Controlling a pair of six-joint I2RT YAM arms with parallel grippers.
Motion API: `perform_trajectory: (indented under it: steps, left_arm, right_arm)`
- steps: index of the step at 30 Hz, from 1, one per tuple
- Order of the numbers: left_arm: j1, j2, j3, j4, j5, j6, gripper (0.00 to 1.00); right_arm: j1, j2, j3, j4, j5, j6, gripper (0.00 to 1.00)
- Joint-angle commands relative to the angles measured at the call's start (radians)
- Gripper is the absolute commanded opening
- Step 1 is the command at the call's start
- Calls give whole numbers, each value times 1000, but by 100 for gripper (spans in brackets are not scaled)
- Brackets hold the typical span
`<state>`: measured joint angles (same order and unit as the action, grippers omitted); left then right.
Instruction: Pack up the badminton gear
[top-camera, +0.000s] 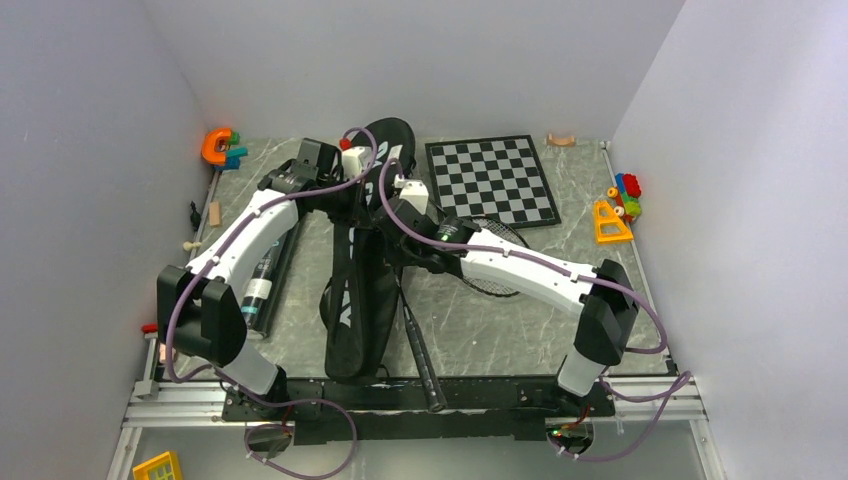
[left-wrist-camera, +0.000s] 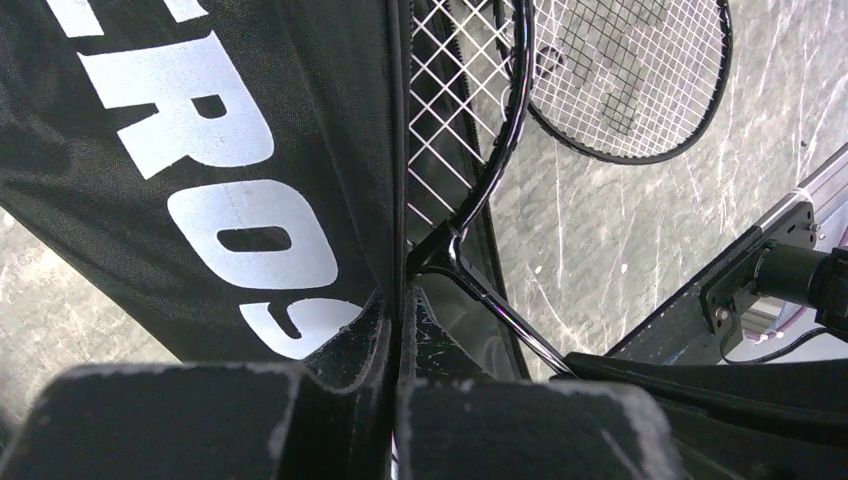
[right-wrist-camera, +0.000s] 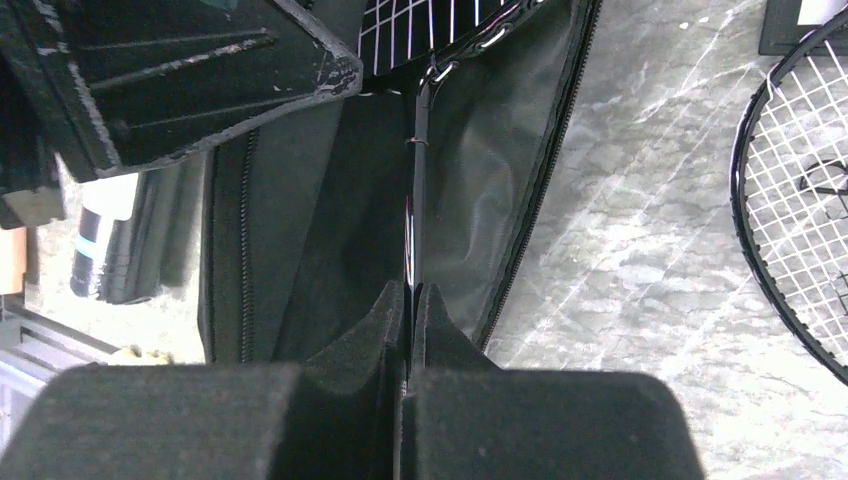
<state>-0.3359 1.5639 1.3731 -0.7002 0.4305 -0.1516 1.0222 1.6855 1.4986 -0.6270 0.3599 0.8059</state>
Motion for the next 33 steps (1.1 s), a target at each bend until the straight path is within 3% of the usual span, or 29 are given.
perform_trajectory:
  steps: [1,12,29,33]
  left_arm:
    - [3,-76,26,23,84,-3,0]
    - [6,-71,-4,45,217,12,0]
    - [6,-102,2,-9,262,61,0]
    - [6,-117,-20,10,258,57,0]
  right_arm:
    - [-4,-40,-5,138,29,16,0]
    - [-4,-62,-106,364,29,-64,0]
    - [-39,-23,-164,440,89,-56,0]
    - [-39,-26,-175,457,60,-52,9]
